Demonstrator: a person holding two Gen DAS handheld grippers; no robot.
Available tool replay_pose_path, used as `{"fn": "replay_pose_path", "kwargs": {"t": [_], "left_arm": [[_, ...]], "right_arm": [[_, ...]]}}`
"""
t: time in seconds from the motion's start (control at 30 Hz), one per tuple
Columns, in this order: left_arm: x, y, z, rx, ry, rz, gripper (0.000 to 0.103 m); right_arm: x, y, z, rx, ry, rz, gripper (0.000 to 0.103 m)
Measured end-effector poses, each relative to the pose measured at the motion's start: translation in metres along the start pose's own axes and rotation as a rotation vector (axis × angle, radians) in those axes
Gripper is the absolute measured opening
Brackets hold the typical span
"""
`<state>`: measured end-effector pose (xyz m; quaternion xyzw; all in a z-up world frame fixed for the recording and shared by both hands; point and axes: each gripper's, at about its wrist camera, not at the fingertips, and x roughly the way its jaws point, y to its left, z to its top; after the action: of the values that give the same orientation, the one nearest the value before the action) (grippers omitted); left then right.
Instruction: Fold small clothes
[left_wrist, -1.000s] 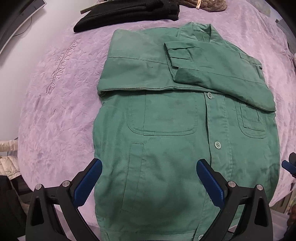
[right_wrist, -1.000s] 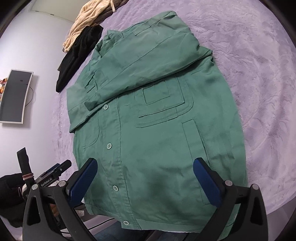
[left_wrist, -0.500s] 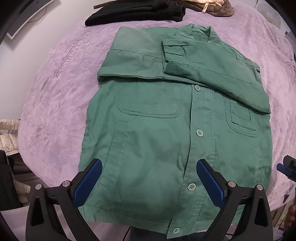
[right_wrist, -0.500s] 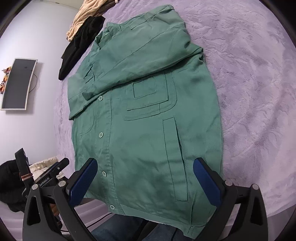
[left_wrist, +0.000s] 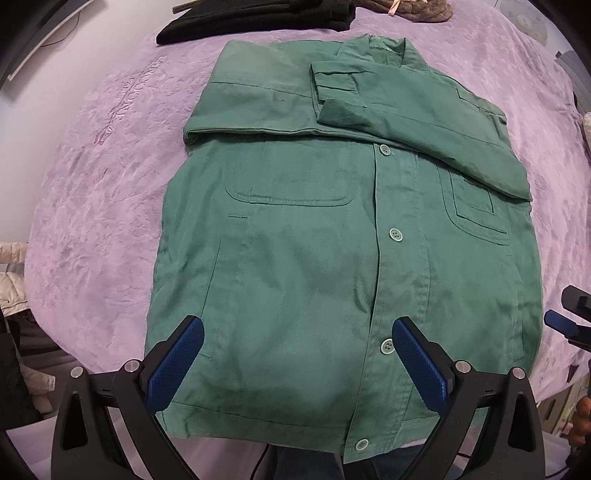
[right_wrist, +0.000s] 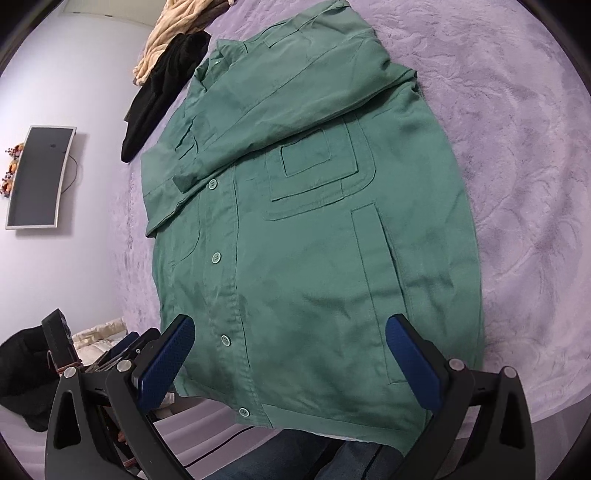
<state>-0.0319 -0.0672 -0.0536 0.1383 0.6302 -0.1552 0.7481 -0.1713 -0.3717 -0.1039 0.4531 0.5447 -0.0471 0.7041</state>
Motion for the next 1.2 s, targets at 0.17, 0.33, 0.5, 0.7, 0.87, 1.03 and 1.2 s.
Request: {"fn": "replay_pose_path", "kwargs": {"t": [0.17, 0.33, 0.5, 0.7, 0.87, 1.03, 1.2], "left_arm": [[0.015, 0.016, -0.016, 0.017, 0.033, -0.021, 0.102], [0.022, 0.031, -0.031, 0.038, 0.046, -0.024, 0.102], [0.035, 0.056, -0.043, 0.055, 0.071, -0.020, 0.102], [0.044, 0.111, -0.043, 0.003, 0.020, 0.007, 0.102], [0.074, 0.153, -0.040, -0.141, 0.079, -0.110, 0.102], [0.085, 0.138, -0.044, -0.075, 0.130, -0.255, 0.102], [0.082, 0.109, -0.058, 0.049, 0.154, -0.316, 0.102]], "right_arm": [[0.015, 0.001, -0.027, 0.045, 0.003, -0.013, 0.103], [0.025, -0.002, -0.054, 0.084, 0.001, -0.031, 0.103], [0.011, -0.022, -0.068, 0.148, -0.061, -0.061, 0.103], [-0.032, -0.062, -0.072, 0.207, -0.218, -0.167, 0.103], [-0.033, -0.107, -0.073, 0.267, -0.236, -0.197, 0.103], [-0.004, -0.123, -0.095, 0.322, -0.145, -0.031, 0.103], [0.018, -0.096, -0.119, 0.297, -0.085, 0.228, 0.103]]}}
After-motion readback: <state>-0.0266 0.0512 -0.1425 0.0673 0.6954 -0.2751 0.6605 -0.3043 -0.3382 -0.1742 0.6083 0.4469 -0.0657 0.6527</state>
